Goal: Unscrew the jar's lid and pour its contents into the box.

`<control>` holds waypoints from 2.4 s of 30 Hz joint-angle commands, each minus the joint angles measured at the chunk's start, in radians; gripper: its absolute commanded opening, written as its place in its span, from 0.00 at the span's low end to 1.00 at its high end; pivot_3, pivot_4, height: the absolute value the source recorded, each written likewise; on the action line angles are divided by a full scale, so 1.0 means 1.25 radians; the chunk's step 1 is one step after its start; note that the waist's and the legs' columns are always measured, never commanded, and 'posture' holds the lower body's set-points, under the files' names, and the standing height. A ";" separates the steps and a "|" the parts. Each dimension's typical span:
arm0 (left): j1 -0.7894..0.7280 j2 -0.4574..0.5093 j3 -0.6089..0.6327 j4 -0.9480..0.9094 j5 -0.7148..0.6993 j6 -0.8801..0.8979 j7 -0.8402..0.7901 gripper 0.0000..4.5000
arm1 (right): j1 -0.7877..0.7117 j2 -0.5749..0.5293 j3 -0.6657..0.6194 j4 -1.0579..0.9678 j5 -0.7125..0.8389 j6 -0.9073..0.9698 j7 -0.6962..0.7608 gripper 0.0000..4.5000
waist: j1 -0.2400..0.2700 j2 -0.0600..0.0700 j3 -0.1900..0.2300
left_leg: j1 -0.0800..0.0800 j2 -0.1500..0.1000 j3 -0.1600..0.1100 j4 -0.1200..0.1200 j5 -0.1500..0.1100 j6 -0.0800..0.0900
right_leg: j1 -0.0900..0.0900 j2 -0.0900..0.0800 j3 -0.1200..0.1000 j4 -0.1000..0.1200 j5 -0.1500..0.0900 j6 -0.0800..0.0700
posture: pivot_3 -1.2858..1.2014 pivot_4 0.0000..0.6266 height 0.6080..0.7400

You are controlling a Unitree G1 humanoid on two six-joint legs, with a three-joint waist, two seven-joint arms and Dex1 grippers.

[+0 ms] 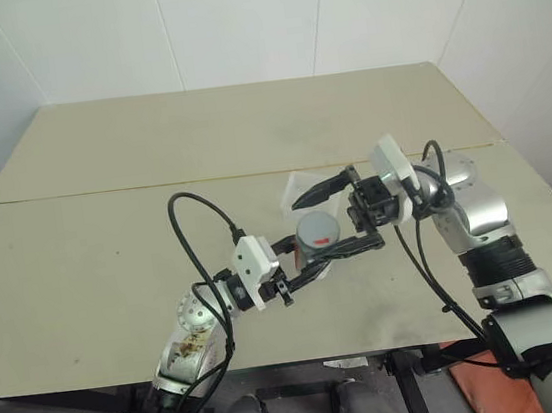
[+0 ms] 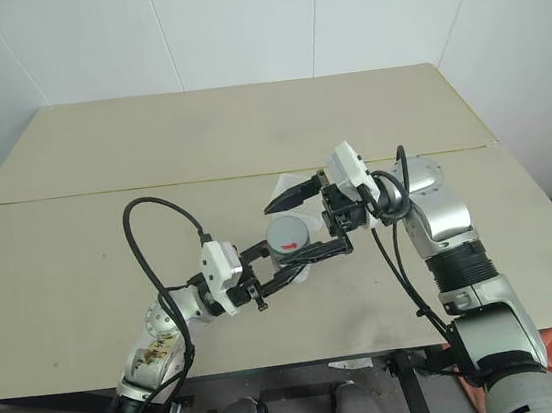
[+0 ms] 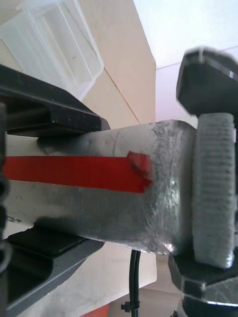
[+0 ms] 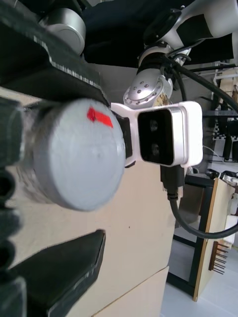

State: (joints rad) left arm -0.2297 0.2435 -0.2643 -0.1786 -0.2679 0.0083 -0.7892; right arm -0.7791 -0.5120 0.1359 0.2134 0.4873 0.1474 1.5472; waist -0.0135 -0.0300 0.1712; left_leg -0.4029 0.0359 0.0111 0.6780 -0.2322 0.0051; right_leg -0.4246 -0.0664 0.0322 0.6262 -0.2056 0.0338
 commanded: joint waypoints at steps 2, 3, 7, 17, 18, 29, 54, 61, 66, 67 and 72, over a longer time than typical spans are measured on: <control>-0.007 -0.021 -0.001 -0.033 -0.005 -0.004 0.022 0.43 | 0.032 -0.034 -0.069 -0.080 0.011 -0.018 -0.048 0.99 | 0.004 0.000 0.000 | 0.000 0.000 0.000 0.000 0.000 0.000 | 0.000 0.000 0.000 0.000 0.000 0.000 | 0.52 0.24 1.00; -0.007 -0.021 0.001 -0.032 -0.004 -0.004 0.025 0.43 | 0.047 -0.041 -0.080 -0.099 0.014 -0.013 -0.064 0.99 | 0.005 0.000 0.000 | 0.000 0.000 0.000 0.000 0.000 0.000 | 0.000 0.000 0.000 0.000 0.000 0.000 | 0.52 0.24 1.00; -0.012 -0.028 0.008 -0.013 0.000 -0.011 0.036 0.43 | 0.152 -0.081 -0.145 -0.224 0.032 0.013 -0.143 0.99 | 0.008 0.000 0.000 | -0.001 -0.001 0.000 0.000 0.000 0.000 | 0.000 -0.001 0.000 -0.001 0.000 0.000 | 0.52 0.24 1.00; -0.049 -0.064 0.020 0.070 0.052 -0.060 0.090 0.43 | 0.347 -0.060 -0.215 -0.610 0.050 0.206 -0.544 0.99 | 0.004 0.000 0.000 | 0.001 0.000 0.000 0.000 0.000 0.000 | 0.000 0.001 0.001 0.001 -0.003 0.005 | 0.52 0.24 1.00; -0.053 -0.068 0.021 0.079 0.060 -0.067 0.098 0.43 | 0.353 -0.048 -0.208 -0.638 0.038 0.221 -0.588 0.99 | 0.004 0.000 0.000 | 0.001 0.000 0.000 0.000 0.000 0.000 | 0.000 0.001 0.002 0.001 -0.003 0.005 | 0.52 0.24 1.00; -0.062 -0.100 0.022 0.117 0.105 -0.117 0.146 0.43 | 0.393 0.077 -0.014 -0.777 -0.140 0.359 -0.934 0.99 | 0.002 0.000 0.000 | 0.000 0.000 0.000 0.000 0.000 0.000 | -0.001 0.001 0.003 0.000 -0.002 0.005 | 0.52 0.24 1.00; -0.041 -0.094 0.016 0.106 0.103 -0.118 0.146 0.43 | 0.426 0.119 -0.009 -0.748 -0.199 0.320 -0.958 0.62 | 0.001 0.000 0.000 | 0.000 0.000 0.000 0.000 0.000 0.000 | -0.001 0.002 0.003 -0.001 -0.003 0.005 | 0.52 0.24 1.00; -0.031 -0.075 0.010 0.076 0.062 -0.105 0.092 0.43 | 0.414 0.074 -0.053 -0.703 -0.099 0.281 -0.814 0.62 | 0.001 0.000 0.000 | 0.000 0.000 0.000 0.000 0.000 0.000 | -0.001 0.002 0.003 -0.001 -0.003 0.005 | 0.52 0.24 1.00; -0.026 -0.065 -0.002 0.051 0.050 -0.106 0.062 0.43 | 0.333 0.005 -0.082 -0.572 -0.005 0.215 -0.597 0.62 | -0.001 0.000 0.000 | 0.000 0.000 0.000 0.000 0.000 0.000 | -0.001 0.002 0.003 -0.001 -0.003 0.005 | 0.52 0.24 1.00; -0.025 -0.064 -0.004 0.046 0.047 -0.103 0.060 0.43 | 0.311 -0.008 -0.080 -0.539 0.000 0.195 -0.554 0.62 | -0.001 0.000 0.000 | 0.000 0.000 0.000 0.000 0.000 0.000 | 0.000 0.002 0.004 -0.001 -0.003 0.005 | 0.52 0.24 1.00; -0.022 -0.059 -0.012 0.021 0.037 -0.090 0.052 0.43 | 0.148 -0.066 -0.054 -0.309 0.039 0.101 -0.240 0.62 | -0.001 0.000 0.000 | 0.002 0.001 0.000 0.000 0.000 0.000 | 0.000 0.004 0.004 -0.001 -0.002 0.005 | 0.52 0.24 1.00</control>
State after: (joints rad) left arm -0.2511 0.1715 -0.2589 -0.0989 -0.2044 -0.0982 -0.7042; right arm -0.5487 -0.5887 0.0666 -0.2381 0.4948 0.3269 1.1216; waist -0.0147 -0.0301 0.1714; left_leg -0.4007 0.0379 0.0113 0.6774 -0.2322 0.0052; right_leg -0.4242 -0.0610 0.0376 0.6249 -0.2086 0.0394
